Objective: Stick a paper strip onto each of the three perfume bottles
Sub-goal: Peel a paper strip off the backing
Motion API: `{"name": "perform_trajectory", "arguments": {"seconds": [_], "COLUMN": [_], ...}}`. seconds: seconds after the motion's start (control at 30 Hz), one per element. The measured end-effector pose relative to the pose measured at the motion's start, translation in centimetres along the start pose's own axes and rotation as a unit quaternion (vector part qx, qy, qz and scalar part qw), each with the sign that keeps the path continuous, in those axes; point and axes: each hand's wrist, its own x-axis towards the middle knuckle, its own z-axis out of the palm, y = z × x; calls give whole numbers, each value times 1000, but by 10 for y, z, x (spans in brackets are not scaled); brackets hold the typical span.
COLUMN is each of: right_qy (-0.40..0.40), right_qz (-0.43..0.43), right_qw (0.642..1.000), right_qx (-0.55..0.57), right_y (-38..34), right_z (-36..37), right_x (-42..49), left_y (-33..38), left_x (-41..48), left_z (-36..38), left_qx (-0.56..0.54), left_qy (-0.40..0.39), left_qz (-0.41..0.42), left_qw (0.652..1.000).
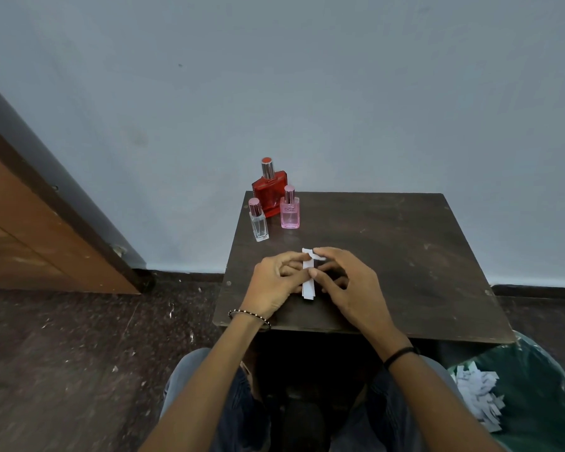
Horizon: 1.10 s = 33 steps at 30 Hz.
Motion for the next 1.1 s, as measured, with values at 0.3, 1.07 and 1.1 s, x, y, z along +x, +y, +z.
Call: {"name": "perform_trajectory", "arguments": {"seconds": [0.3,1.07,1.1], "right_qy": [21,50,52], "right_qz": [33,193,203], "right_qw": [999,979,978], "right_qx": [-27,-29,-13], "right_y": [-2,-18,-18], "right_z": [2,8,7], "right_x": [12,24,24], "left_y": [8,-10,-10], "left_x": [-5,-14,-14], "left_z": [3,22,23], "left_qx": [227,643,640], "left_qy": [10,118,120], "left_qz": [66,219,221], "left_qw": [972,724,726]}}
